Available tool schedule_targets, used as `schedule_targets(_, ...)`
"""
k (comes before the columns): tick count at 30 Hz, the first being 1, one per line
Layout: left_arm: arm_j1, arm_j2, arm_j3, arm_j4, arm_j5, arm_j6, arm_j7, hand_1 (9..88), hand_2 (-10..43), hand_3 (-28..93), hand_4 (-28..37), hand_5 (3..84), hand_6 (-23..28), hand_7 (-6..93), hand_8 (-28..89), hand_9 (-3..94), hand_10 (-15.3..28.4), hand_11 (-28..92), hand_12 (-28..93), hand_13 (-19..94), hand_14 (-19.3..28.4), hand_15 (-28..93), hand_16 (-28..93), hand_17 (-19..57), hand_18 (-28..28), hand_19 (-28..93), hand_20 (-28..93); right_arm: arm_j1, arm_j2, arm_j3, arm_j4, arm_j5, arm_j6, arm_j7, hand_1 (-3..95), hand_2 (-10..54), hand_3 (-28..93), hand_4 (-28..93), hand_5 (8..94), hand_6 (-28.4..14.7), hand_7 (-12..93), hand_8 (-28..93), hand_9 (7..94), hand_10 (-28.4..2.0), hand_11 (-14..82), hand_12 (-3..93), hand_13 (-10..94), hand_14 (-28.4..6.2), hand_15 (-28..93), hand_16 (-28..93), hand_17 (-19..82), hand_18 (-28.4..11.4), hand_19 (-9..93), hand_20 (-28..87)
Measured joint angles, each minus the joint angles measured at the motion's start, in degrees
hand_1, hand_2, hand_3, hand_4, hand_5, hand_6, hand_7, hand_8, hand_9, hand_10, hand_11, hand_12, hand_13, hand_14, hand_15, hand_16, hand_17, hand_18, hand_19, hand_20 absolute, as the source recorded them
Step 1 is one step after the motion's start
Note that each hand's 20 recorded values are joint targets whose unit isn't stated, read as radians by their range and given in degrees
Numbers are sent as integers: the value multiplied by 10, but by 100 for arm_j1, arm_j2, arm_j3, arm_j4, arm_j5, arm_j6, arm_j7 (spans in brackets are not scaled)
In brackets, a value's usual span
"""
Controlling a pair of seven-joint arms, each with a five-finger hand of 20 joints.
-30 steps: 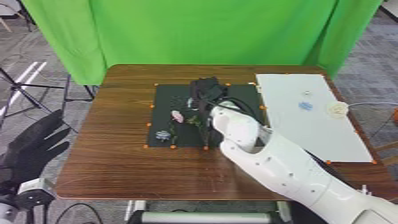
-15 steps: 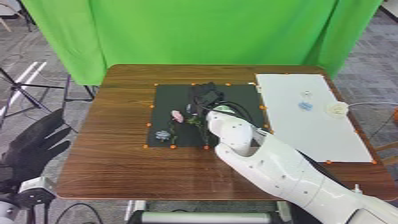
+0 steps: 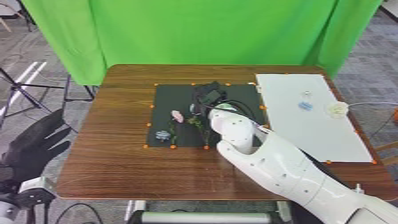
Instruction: Arrange flowers
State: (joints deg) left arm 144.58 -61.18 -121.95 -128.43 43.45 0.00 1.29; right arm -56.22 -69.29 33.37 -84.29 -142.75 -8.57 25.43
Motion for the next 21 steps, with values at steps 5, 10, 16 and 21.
schedule_targets(5,0,0,-1,0,0,0,-3,237,-14,697,-263,217,5,178,-95,171,87,96,198,126,116,162,77,-127,177,343,98,-7,5,58,-54,2,-42,-66,353,-95,811,-283,654,30,378,-34,768,-72,289,326,709,-32,578,278,205,-196,729,522)
schedule_targets(10,2,0,-4,0,0,1,-4,237,-14,697,-263,217,5,178,-95,171,86,97,199,126,116,161,77,-127,177,345,98,-34,14,174,-163,50,-139,-181,341,-95,811,-283,665,38,360,-46,756,-76,308,291,705,-36,579,277,203,-198,727,525)
schedule_targets(16,2,-4,-4,1,0,1,-4,237,-15,700,-263,217,6,178,-95,171,87,98,198,126,116,163,77,-127,177,345,98,-42,13,269,-199,118,-265,-315,311,-95,823,-283,662,51,321,-71,746,-78,320,271,698,-41,586,280,196,-201,724,528)
schedule_targets(21,2,-4,-2,2,0,0,-4,237,-14,699,-264,217,6,178,-95,171,87,95,197,126,116,163,77,-127,178,345,98,-72,15,326,-223,172,-367,-411,283,-95,845,-283,663,55,300,-149,741,-80,322,266,692,-45,590,276,191,-204,721,533)
